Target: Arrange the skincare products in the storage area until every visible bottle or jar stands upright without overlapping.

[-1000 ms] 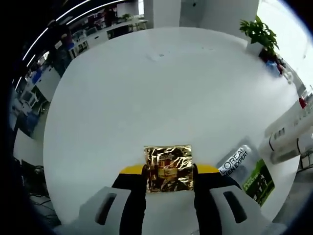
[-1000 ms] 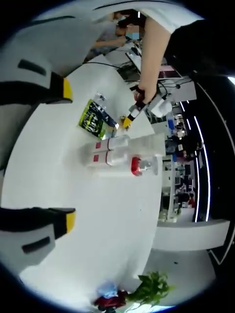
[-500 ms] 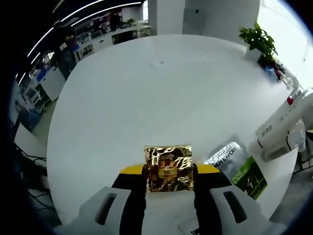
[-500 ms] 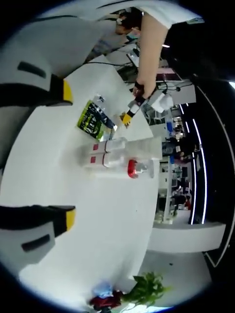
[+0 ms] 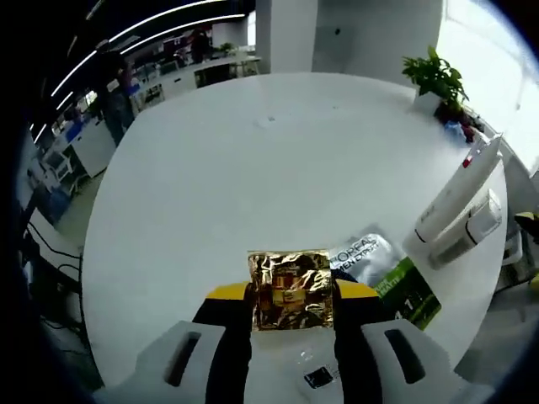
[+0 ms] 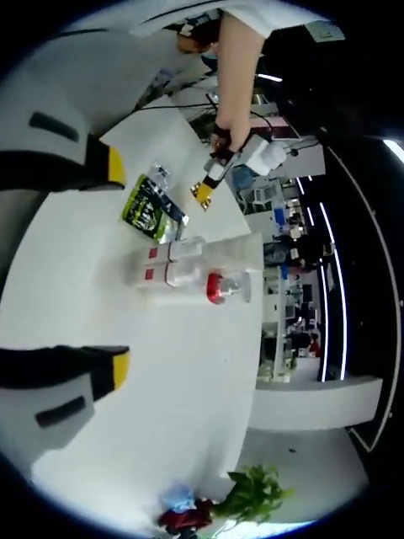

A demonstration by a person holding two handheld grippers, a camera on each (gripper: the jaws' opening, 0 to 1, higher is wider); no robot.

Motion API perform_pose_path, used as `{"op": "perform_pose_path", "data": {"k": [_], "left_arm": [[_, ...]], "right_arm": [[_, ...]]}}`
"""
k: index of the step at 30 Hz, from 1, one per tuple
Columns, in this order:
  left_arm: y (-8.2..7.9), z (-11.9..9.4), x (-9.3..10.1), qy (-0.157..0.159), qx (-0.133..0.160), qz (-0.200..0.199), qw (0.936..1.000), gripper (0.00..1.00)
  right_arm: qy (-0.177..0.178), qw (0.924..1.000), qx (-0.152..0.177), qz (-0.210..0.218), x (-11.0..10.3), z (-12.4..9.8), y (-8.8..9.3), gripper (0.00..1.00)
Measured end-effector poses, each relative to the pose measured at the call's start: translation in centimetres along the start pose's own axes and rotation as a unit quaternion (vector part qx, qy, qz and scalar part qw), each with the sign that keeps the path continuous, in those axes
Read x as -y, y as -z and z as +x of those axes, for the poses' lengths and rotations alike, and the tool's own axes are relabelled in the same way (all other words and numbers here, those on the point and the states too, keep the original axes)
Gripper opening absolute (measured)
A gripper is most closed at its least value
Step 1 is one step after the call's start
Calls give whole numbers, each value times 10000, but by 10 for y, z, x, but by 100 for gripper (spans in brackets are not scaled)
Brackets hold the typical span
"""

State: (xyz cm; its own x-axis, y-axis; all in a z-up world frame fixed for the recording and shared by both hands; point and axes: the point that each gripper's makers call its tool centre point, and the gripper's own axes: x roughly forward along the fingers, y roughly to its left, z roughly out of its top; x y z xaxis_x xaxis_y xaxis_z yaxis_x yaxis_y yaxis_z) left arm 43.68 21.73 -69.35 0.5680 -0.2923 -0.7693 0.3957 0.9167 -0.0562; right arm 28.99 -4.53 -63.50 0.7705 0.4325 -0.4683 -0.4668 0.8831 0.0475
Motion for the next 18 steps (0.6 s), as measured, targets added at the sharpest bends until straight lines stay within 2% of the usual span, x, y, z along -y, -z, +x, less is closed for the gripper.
{"op": "perform_pose_path", "data": {"k": [9, 18], "left_arm": [[12, -23, 21, 28, 190, 147, 9997, 35], [19, -40, 39, 108, 421, 111, 9990, 34]], "right_arm": [[-62, 10000, -23, -41, -3, 0, 1, 69], [-193, 9998, -71, -26, -9, 0, 2, 61]]}}
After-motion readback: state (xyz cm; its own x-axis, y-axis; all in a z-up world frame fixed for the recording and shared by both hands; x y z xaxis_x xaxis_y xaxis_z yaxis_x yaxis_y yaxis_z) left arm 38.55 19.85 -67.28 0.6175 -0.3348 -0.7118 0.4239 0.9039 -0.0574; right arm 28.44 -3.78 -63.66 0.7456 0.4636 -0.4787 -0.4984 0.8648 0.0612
